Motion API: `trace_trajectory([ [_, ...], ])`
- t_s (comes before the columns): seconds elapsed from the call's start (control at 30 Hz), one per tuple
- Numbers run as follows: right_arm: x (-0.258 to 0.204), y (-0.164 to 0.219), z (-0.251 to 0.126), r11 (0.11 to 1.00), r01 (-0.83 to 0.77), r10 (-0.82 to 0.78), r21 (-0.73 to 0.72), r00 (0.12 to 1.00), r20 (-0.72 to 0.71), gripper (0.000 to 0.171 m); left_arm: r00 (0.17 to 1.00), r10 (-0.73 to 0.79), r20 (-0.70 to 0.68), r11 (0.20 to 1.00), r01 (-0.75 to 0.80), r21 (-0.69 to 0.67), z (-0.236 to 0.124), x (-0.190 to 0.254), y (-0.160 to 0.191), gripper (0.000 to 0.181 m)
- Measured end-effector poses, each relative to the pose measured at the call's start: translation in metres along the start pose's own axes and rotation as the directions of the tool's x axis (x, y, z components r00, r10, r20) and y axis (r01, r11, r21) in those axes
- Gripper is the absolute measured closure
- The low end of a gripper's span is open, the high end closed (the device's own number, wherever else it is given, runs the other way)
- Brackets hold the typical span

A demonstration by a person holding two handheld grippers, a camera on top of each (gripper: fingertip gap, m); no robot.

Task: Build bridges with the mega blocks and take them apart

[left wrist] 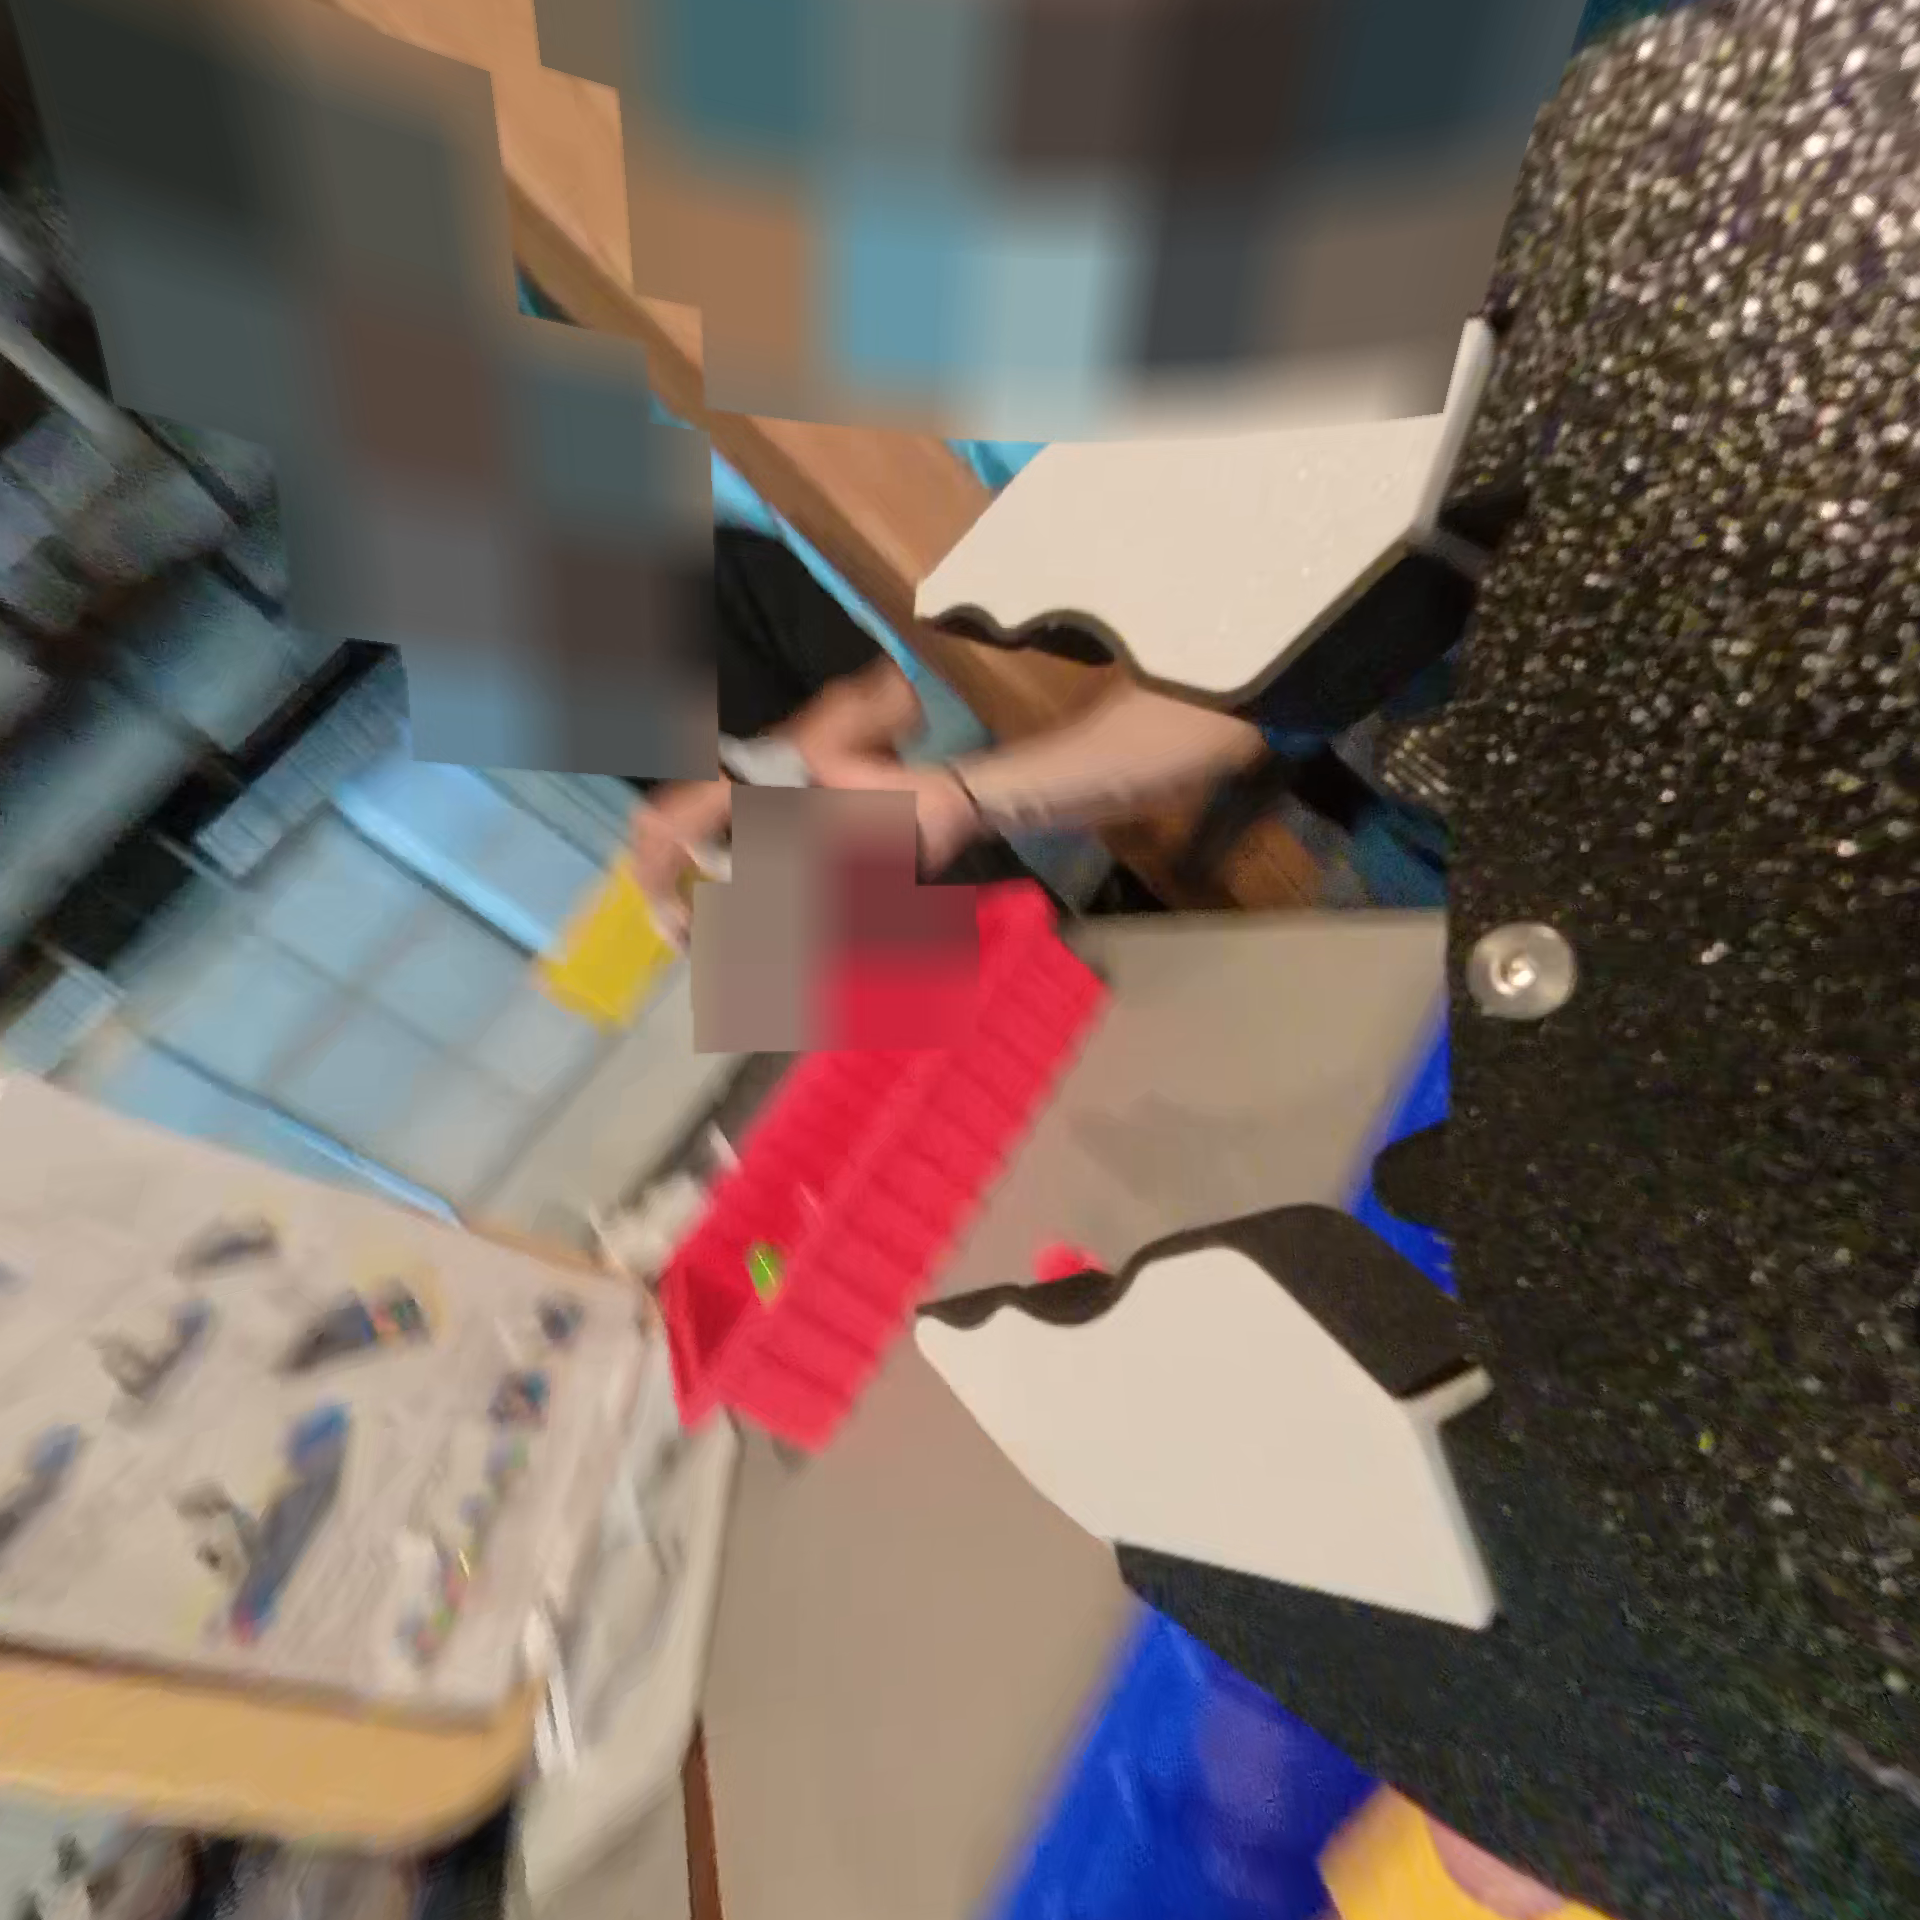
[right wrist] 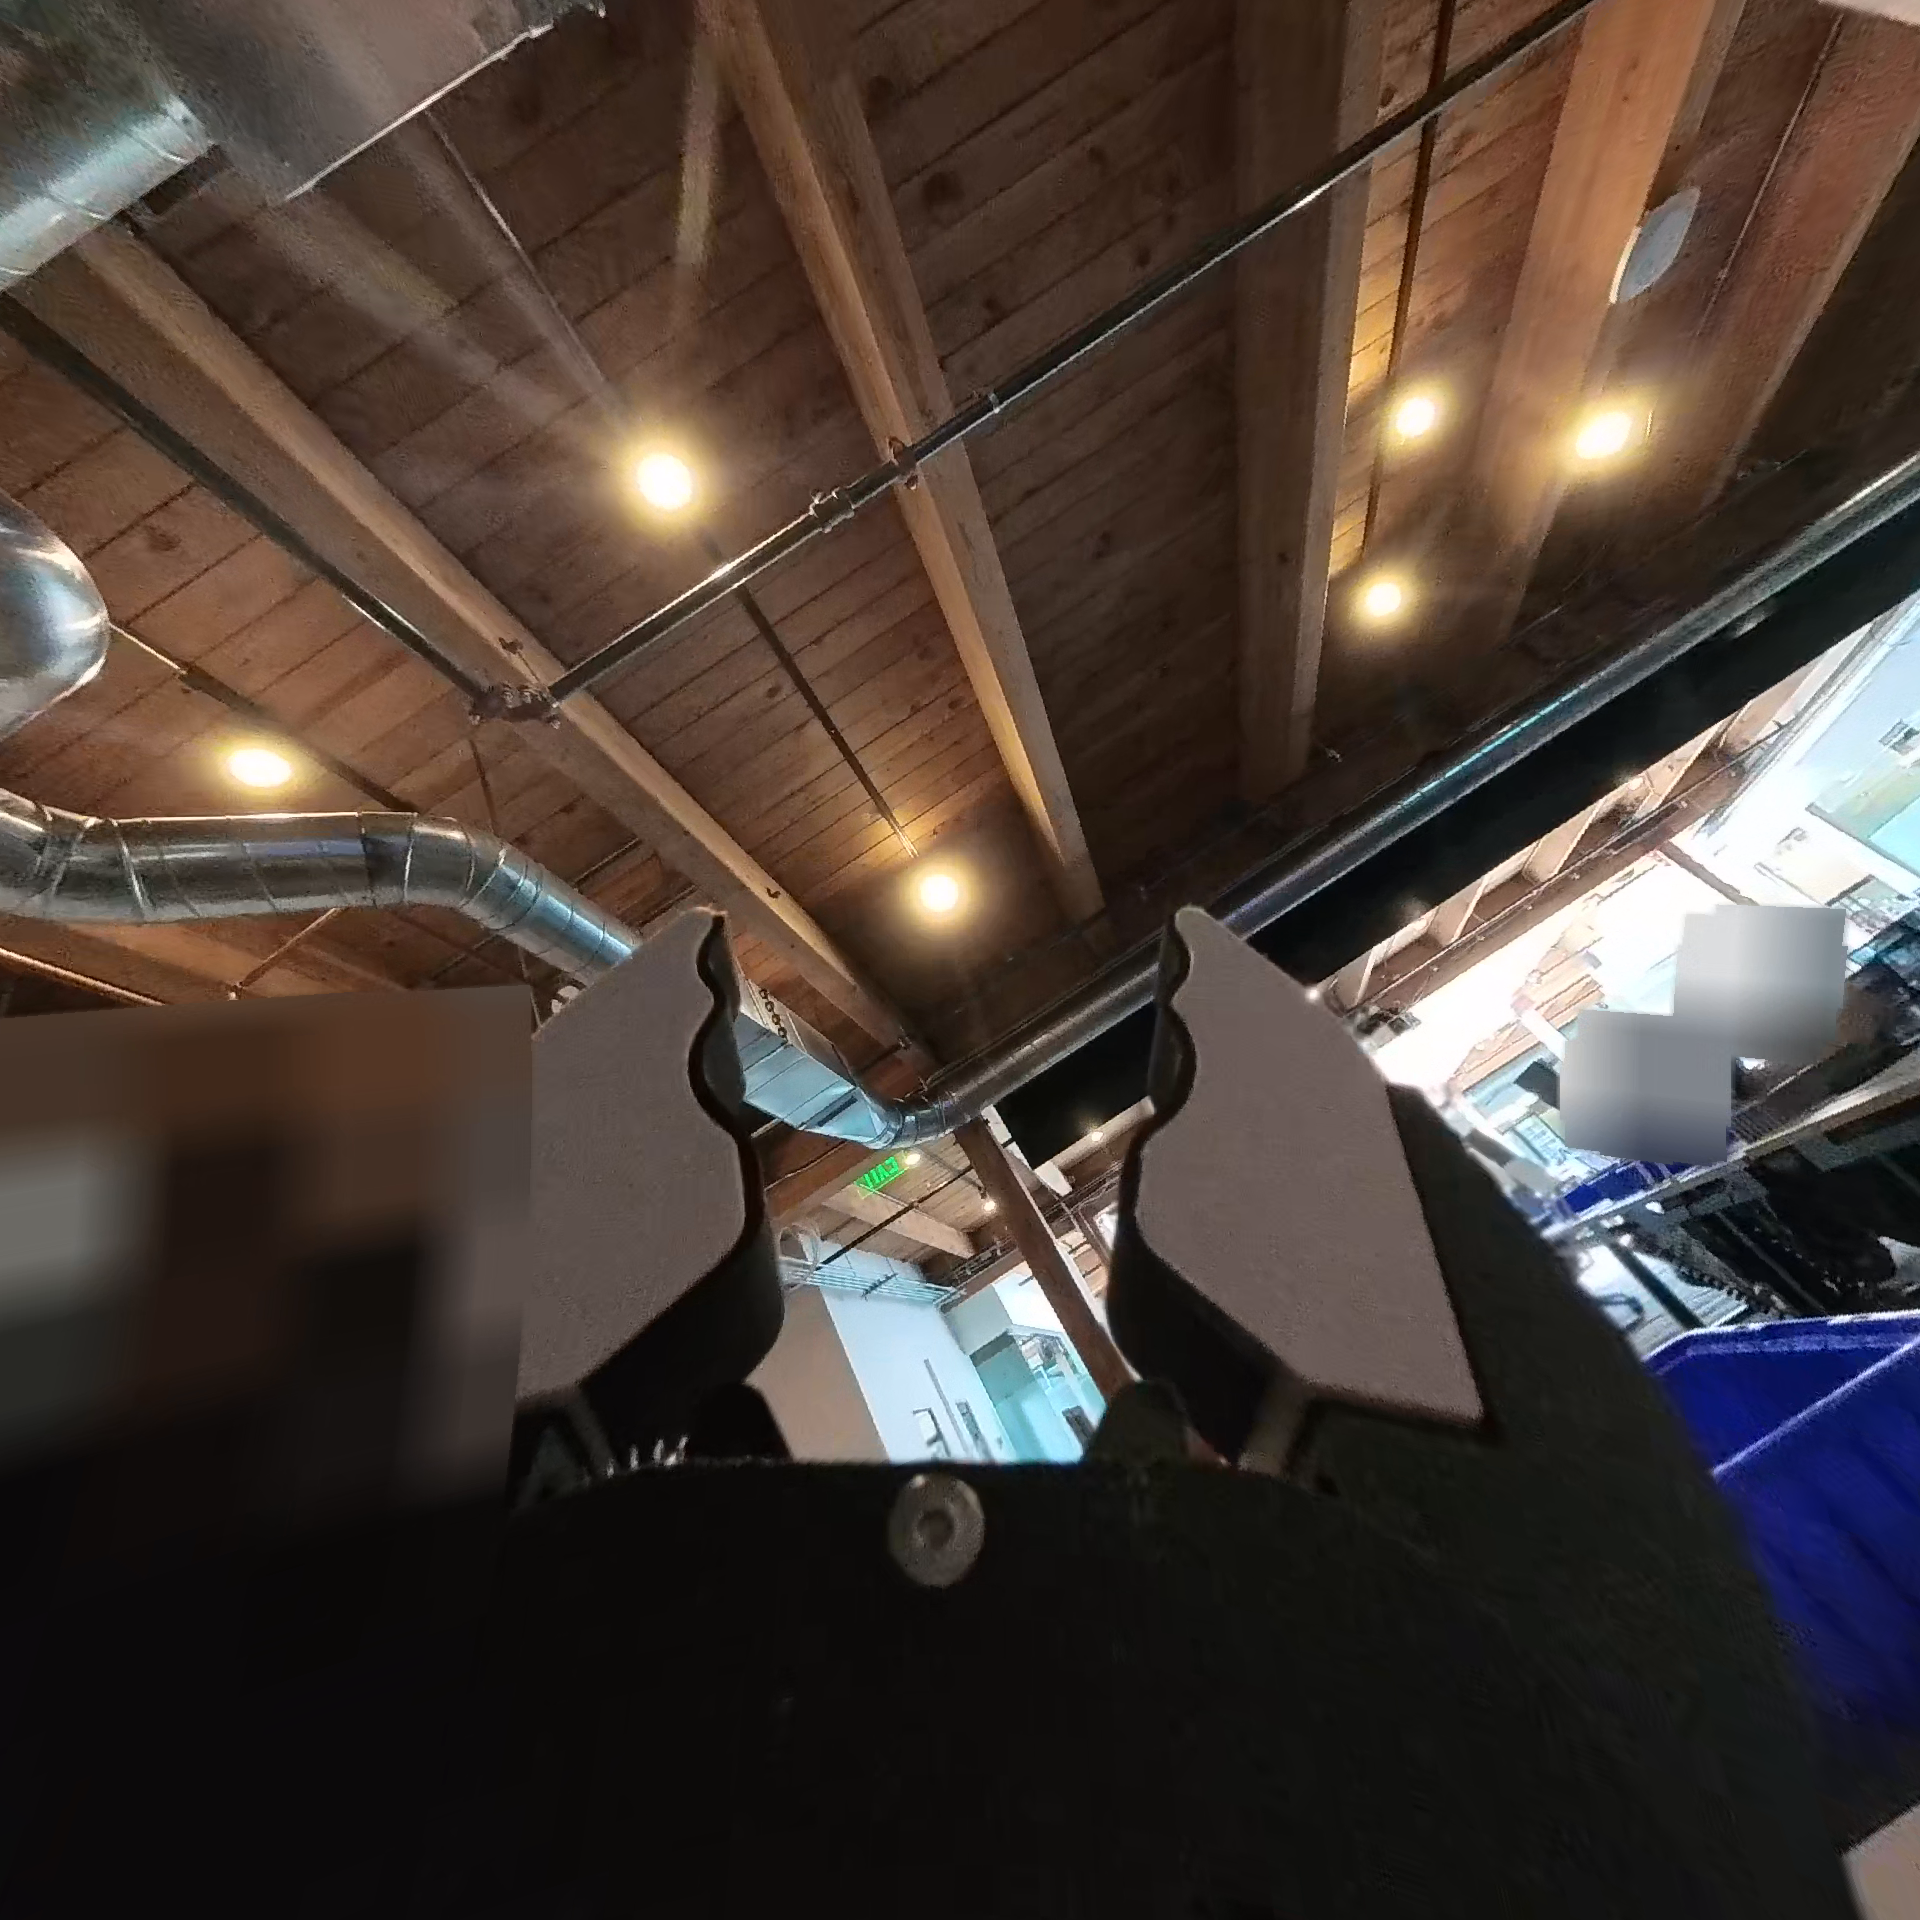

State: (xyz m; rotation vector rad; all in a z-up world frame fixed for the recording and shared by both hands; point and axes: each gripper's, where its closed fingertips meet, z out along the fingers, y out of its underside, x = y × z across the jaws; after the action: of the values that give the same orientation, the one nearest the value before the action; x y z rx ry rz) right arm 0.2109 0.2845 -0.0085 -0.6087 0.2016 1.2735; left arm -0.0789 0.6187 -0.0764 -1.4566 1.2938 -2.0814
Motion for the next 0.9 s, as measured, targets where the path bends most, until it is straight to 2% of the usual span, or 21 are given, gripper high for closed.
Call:
trace_trajectory([
  [0.03,0.003,0.004,0.002,1.000,-0.009,0.009,-0.007,1.000,-0.001,0.095,0.988,0.074,0.136,0.992,-0.059,-0.110,-0.008,-0.015,0.006,0.071],
  [0.1,0.009,0.010,0.005,0.999,-0.024,0.024,-0.024,1.000,-0.002,0.097,0.920,0.221,0.325,0.932,-0.101,-0.349,-0.031,-0.044,0.020,0.076],
  [0.17,0.013,0.014,0.007,0.999,-0.038,0.038,-0.030,0.999,-0.007,0.099,0.837,0.320,0.445,0.849,-0.045,-0.526,-0.057,-0.073,0.029,0.076],
  [0.23,0.016,0.015,0.008,0.998,-0.047,0.046,-0.034,0.999,-0.015,0.102,0.754,0.422,0.503,0.763,0.003,-0.646,-0.080,-0.101,0.034,0.077],
  [0.33,0.018,0.019,0.010,0.997,-0.057,0.056,-0.046,0.998,-0.008,0.104,0.616,0.581,0.532,0.580,0.147,-0.802,-0.119,-0.148,0.048,0.080],
  [0.4,0.020,0.023,0.011,0.997,-0.058,0.057,-0.060,0.998,-0.009,0.105,0.573,0.633,0.520,0.504,0.204,-0.839,-0.130,-0.172,0.054,0.083],
  [0.57,0.022,0.029,0.012,0.994,-0.068,0.067,-0.088,0.998,-0.017,0.106,0.474,0.747,0.467,0.386,0.263,-0.884,-0.136,-0.220,0.052,0.087],
  [0.7,0.026,0.031,0.009,0.992,-0.080,0.078,-0.099,0.997,-0.025,0.107,0.417,0.844,0.338,0.264,0.226,-0.938,-0.125,-0.248,0.047,0.089],
  [0.77,0.028,0.031,0.007,0.991,-0.084,0.082,-0.101,0.996,-0.026,0.107,0.432,0.847,0.308,0.221,0.241,-0.945,-0.125,-0.259,0.054,0.093],
  [0.8,0.028,0.030,0.006,0.991,-0.085,0.083,-0.103,0.996,-0.028,0.107,0.470,0.826,0.313,0.214,0.252,-0.944,-0.125,-0.263,0.063,0.102],
  [0.83,0.027,0.031,0.007,0.991,-0.085,0.082,-0.105,0.996,-0.030,0.108,0.508,0.800,0.319,0.206,0.268,-0.941,-0.126,-0.265,0.072,0.123],
  [0.87,0.028,0.031,0.006,0.991,-0.085,0.082,-0.106,0.996,-0.031,0.108,0.539,0.778,0.324,0.196,0.282,-0.939,-0.128,-0.267,0.080,0.151],
  [0.9,0.029,0.031,0.007,0.990,-0.090,0.087,-0.105,0.996,-0.036,0.108,0.544,0.774,0.324,0.200,0.276,-0.940,-0.128,-0.269,0.082,0.160],
])
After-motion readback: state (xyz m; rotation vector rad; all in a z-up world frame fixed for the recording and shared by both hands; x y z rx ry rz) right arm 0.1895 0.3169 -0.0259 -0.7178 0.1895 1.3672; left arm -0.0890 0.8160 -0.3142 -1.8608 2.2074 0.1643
